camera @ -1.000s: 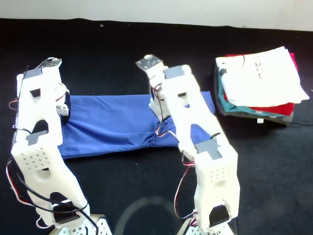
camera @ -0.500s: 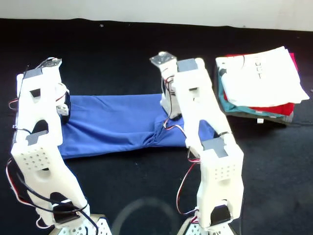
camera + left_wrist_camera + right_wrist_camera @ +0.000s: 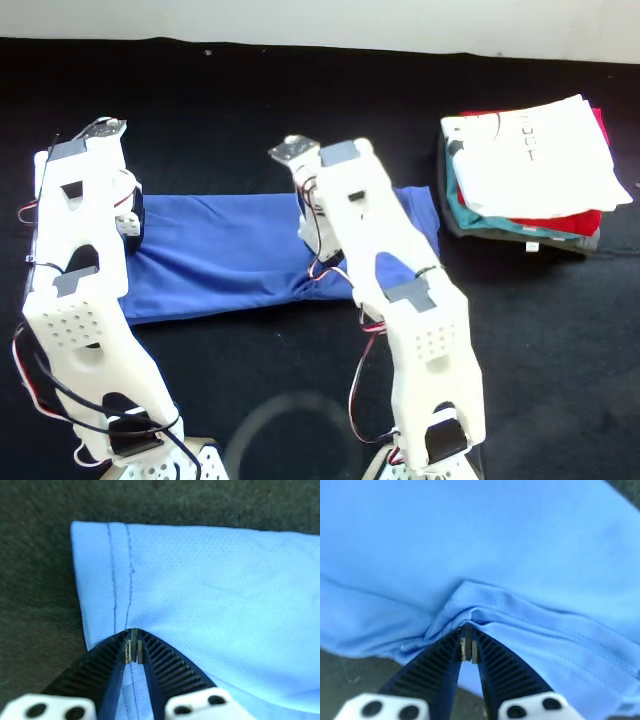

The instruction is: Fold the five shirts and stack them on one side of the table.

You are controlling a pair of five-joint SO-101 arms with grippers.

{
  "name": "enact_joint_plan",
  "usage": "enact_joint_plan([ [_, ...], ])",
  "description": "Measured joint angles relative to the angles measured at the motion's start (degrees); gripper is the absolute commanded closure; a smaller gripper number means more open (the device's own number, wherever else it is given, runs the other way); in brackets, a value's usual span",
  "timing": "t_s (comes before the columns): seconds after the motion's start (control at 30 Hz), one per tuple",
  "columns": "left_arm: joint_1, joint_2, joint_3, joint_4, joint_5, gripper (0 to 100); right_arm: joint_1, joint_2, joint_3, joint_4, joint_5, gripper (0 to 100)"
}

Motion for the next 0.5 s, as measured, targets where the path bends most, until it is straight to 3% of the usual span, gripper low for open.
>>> enact_joint_plan([
  [0.23,0.0,0.0,0.0,0.0,0.0,99,0.0,-1.05,0.0,0.53,0.0,99.3],
  [0.5,0.0,-0.53,-2.73,4.31,-0.09,99,1.32,-14.77,0.26,5.45,0.0,99.3],
])
